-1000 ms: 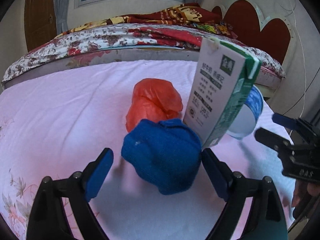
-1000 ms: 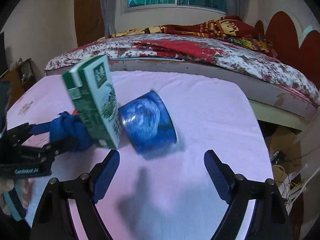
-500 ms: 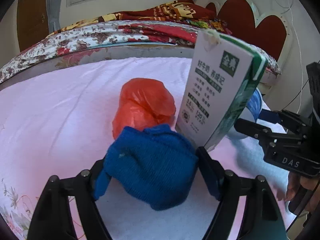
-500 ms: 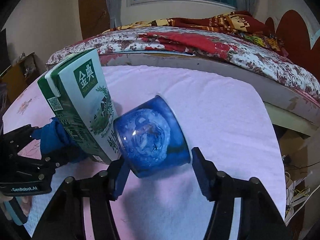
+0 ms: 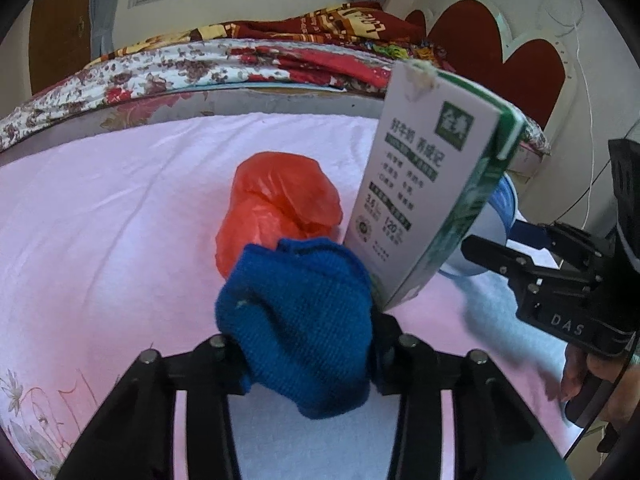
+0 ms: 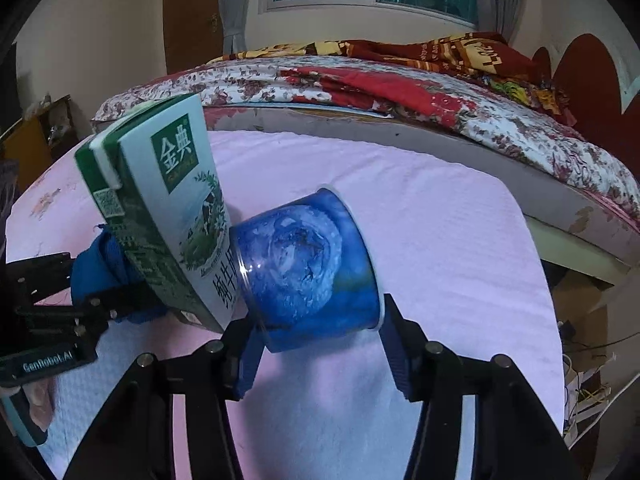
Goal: Collect trash
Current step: 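Grasp the blue cloth with the left tool while the right tool grasps the blue cup, then carry the blue cloth and blue cup over the black bucket and open both tools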
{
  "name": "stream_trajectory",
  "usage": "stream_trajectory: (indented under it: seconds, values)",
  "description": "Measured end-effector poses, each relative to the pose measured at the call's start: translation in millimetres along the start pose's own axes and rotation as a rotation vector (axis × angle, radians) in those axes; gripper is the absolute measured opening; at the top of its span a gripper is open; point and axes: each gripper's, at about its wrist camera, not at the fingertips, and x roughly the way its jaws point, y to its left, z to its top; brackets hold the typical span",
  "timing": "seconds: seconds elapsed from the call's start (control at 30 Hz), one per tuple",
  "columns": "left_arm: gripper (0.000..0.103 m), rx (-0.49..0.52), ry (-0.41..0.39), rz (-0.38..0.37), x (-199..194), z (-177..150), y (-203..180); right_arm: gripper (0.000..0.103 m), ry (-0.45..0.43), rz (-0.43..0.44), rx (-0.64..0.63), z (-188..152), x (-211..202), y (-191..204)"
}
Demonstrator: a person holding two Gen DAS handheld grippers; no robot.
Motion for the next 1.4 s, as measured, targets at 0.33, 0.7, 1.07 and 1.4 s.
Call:
stream_trajectory:
  seconds: [0.33,0.7,1.07,1.4]
  values:
    - [0.040,0.017,-0.059,0.008,-28.5,-12.1,-3.4,0.055,-0.033,-0.042,0.041,-20.5,-38.0,-3.6]
    - [0.040,0.060,-0.082,-0.039,-72.0,-37.4,-32.8,0.055,-0.079,-0.088,0.097,-64.9,-121.3,-14.3]
    - [0.040,0.132,-0.083,-0.129,-111.8,-70.0,-85.9,0.055,-0.107,-0.154,0.130,-128.3,-222.0,-23.2]
    - [0.040,0.229,-0.083,-0.228,-130.6,-87.5,-151.4,0.055,-0.086,-0.253,0.195,-198.1,-294.1,-60.3]
